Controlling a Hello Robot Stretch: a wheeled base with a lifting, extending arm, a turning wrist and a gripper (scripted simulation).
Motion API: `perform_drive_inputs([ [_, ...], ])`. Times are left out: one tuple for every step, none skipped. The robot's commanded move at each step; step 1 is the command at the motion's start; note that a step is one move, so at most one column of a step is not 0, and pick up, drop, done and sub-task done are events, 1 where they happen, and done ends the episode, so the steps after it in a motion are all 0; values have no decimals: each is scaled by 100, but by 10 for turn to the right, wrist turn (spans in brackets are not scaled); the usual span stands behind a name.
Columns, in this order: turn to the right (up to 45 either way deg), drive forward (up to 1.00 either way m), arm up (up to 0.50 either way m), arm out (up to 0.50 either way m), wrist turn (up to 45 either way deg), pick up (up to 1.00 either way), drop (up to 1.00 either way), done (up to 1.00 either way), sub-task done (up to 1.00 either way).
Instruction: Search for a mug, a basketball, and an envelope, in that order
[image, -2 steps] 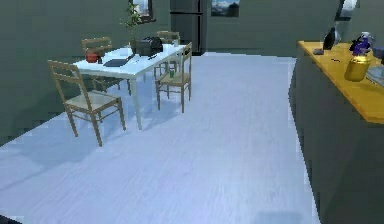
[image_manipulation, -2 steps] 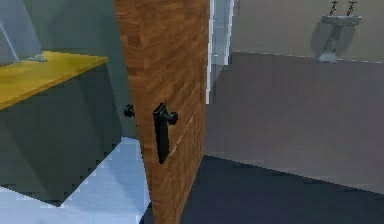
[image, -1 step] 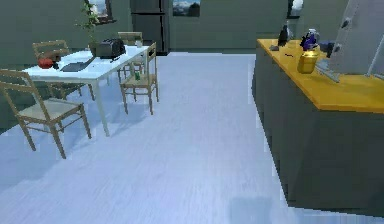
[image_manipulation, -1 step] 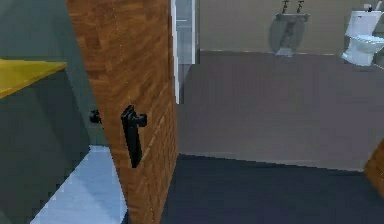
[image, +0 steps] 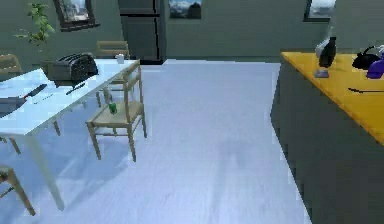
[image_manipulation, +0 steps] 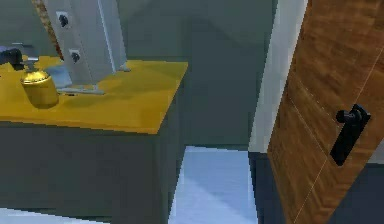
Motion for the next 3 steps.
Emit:
perform_drive_inputs([
  [0,100,0,0,0,0,0,0,0],
  [0,90,0,0,0,0,0,0,0],
  [-450,0,0,0,0,0,0,0,0],
])
